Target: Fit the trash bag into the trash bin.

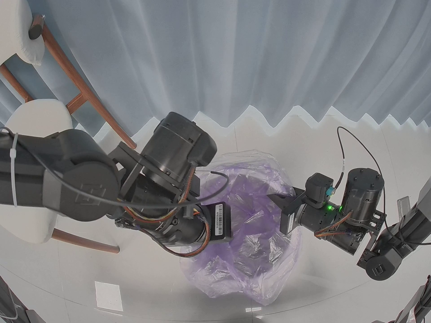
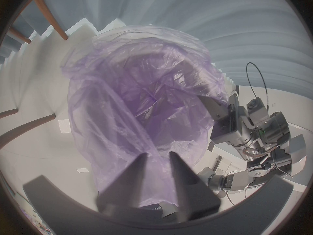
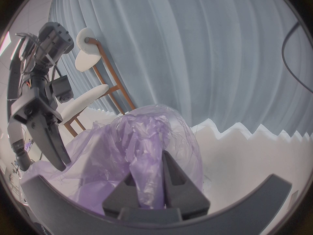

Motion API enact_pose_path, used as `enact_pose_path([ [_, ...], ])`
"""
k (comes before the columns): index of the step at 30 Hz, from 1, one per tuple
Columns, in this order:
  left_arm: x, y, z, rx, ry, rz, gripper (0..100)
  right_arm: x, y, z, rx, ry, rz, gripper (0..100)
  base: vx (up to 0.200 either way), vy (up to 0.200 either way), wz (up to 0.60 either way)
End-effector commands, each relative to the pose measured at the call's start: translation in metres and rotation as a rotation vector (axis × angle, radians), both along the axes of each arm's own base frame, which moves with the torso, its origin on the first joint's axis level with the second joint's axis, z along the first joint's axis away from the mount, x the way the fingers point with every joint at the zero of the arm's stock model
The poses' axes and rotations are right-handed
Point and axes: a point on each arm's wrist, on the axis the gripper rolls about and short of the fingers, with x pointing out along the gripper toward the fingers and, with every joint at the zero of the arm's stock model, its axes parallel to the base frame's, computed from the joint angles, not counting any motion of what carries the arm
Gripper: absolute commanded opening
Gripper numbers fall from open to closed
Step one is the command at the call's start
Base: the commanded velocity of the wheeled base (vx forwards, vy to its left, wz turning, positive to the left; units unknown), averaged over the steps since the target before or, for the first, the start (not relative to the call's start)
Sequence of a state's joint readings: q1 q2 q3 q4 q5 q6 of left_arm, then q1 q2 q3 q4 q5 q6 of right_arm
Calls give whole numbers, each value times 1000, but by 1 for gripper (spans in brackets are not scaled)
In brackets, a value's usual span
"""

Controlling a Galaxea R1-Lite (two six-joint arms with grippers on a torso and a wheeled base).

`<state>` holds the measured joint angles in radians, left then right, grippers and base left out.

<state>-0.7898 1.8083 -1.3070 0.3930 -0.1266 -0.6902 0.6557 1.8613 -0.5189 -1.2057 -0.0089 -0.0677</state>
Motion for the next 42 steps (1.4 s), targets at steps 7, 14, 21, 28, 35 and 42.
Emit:
enact_pose_path([
  [7,-16,23,13,-22,-17,15,0,20,-21,11,40,-52,-81,0,0,0,0],
  [14,-40,46,0,19,15,13,0,29,-34,18,68,-93,-122,0,0,0,0],
  [21,-37,64,-18,77,53,50,0,29,-33,27,86,-122,-122,0,0,0,0],
  [28,-31,80,-15,53,-25,101,0,28,-38,33,102,-135,-132,0,0,0,0],
  [35,-60,78,24,-82,-163,32,0,26,-39,29,99,-117,-124,0,0,0,0],
  [42,-63,58,36,-2,-292,19,100,25,-36,27,96,-111,-117,0,0,0,0],
])
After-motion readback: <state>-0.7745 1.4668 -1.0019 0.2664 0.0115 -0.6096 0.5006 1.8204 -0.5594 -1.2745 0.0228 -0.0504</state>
